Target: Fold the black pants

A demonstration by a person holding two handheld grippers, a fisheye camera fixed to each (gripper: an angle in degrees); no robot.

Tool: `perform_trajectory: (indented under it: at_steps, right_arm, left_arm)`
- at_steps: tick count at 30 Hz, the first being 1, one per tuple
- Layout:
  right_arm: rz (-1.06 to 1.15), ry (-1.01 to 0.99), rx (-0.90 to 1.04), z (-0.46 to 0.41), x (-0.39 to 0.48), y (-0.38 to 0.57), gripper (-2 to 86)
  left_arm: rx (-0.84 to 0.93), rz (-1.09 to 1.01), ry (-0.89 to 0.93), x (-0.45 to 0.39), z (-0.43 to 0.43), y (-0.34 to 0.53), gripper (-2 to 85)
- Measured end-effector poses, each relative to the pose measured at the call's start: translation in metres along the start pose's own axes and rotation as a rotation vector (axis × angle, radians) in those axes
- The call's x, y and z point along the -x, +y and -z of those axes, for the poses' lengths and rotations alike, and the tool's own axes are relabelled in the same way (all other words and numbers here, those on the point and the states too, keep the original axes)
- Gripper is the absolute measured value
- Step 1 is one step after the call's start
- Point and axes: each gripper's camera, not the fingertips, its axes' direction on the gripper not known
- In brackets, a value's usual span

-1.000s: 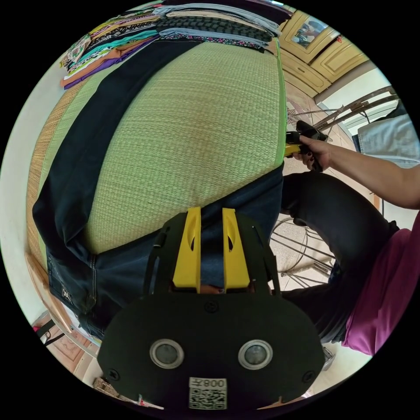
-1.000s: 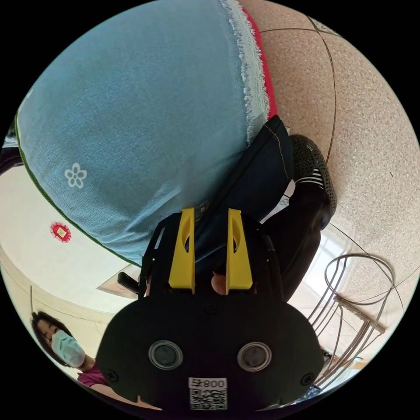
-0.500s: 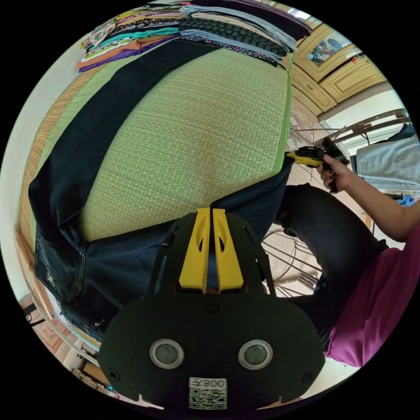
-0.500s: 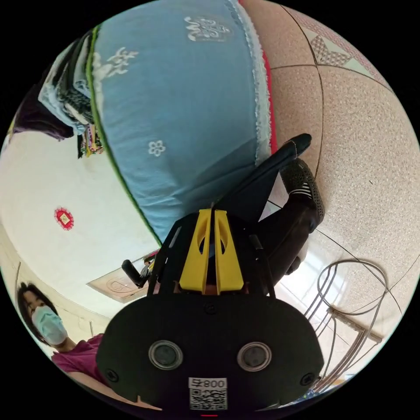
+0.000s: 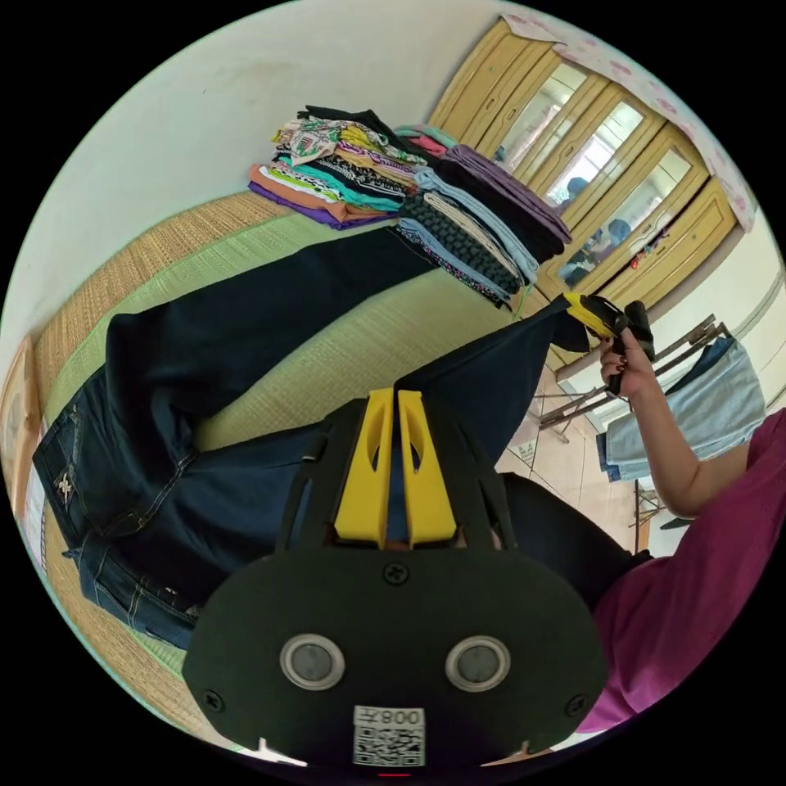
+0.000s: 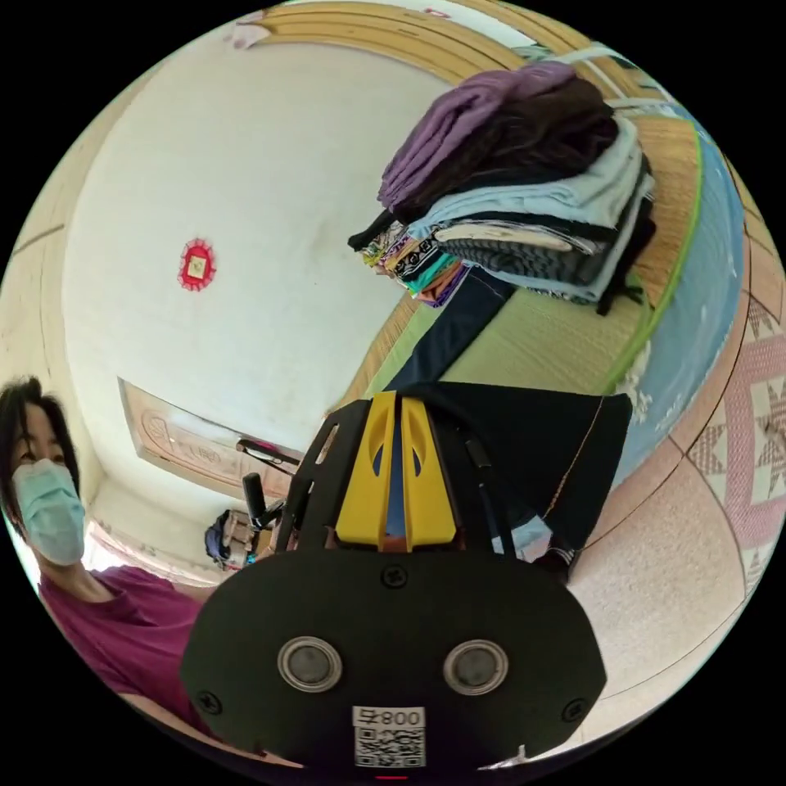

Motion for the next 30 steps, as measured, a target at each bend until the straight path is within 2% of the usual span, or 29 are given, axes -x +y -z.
perform_trajectory:
  at_steps: [2, 6, 9, 14, 18, 22, 25, 30]
  right_arm:
    - [0.025, 0.050, 0.074, -0.047, 0.016, -0.041, 1.4]
    - [-0.070, 0.293, 0.251, -0.152, 0.030, -0.096, 2.4]
    - [-0.068, 0.326, 0.291, -0.194, 0.053, -0.104, 3.2]
    - [0.135, 0.283, 0.336, -0.240, 0.137, -0.087, 3.6]
    - [0.350, 0.091, 0.538, -0.315, 0.240, -0.037, 3.8]
    - [0.522, -0.074, 0.758, -0.402, 0.343, 0.028, 4.6]
    - [0.562, -0.143, 0.897, -0.462, 0.398, 0.064, 6.2]
    - [0.578, -0.156, 1.046, -0.537, 0.465, 0.100, 8.7]
  left_arm:
    - [0.022, 0.042, -0.030, 0.026, 0.008, 0.008, 0.9]
    - [0.018, 0.161, -0.112, 0.090, 0.057, 0.053, 0.8]
    - [-0.023, 0.266, -0.176, 0.143, 0.113, 0.106, 1.2]
    - [-0.095, 0.535, -0.301, 0.236, 0.206, 0.209, 4.6]
    - [-0.168, 0.712, -0.310, 0.299, 0.259, 0.277, 8.0]
    - [-0.212, 0.724, -0.319, 0.330, 0.292, 0.300, 8.7]
    - [-0.230, 0.672, -0.337, 0.348, 0.319, 0.310, 10.0]
    - [-0.223, 0.696, -0.372, 0.386, 0.368, 0.358, 11.6]
